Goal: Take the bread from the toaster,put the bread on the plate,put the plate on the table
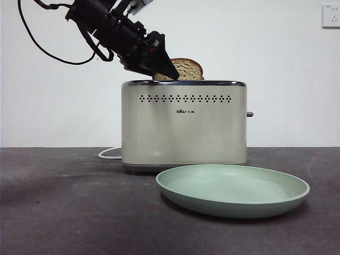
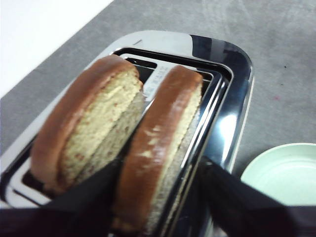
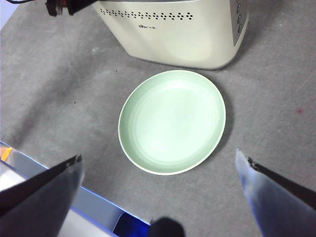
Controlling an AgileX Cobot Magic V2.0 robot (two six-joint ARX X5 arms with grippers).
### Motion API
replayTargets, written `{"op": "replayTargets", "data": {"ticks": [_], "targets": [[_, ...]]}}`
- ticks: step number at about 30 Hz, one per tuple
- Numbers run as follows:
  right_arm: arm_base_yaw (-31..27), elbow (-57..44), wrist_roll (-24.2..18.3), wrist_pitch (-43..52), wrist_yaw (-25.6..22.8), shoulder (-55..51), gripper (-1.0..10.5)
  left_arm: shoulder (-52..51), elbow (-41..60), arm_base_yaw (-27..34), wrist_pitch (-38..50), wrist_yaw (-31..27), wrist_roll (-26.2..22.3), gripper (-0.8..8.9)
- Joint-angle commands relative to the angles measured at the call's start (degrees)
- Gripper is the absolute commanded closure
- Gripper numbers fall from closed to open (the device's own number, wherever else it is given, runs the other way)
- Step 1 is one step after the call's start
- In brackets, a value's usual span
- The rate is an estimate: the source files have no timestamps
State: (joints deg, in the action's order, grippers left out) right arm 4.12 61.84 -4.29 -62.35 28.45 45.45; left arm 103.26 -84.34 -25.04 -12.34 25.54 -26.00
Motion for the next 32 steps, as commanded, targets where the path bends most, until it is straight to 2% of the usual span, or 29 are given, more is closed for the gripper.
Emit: {"op": "replayTargets", "data": {"ticks": [1, 5, 17, 27, 32], "targets": [[0.1, 0.2, 0.4, 0.0, -0.1, -0.1, 2.9, 0.7, 0.1, -0.1, 0.4, 0.0, 1.0, 7.02], [0.1, 0.2, 0.4, -0.2, -0.1, -0.1, 2.9, 0.7, 0.0, -0.1, 1.6, 0.0, 1.8, 8.28], [0.1, 0.2, 0.4, -0.4, -0.1, -0.1, 2.9, -0.8, -2.6, -0.1, 2.1, 0.5, 2.3, 8.22], [0.1, 0.2, 0.4, -0.3, -0.3, 0.0, 2.9, -4.2, -7.5, -0.1, -2.8, 0.5, 2.5, 8.22], [0.1, 0.2, 0.5, -0.3, -0.4, 1.1, 2.9, -7.2, -9.6, -0.1, -3.4, 0.5, 5.4, 8.22]]}}
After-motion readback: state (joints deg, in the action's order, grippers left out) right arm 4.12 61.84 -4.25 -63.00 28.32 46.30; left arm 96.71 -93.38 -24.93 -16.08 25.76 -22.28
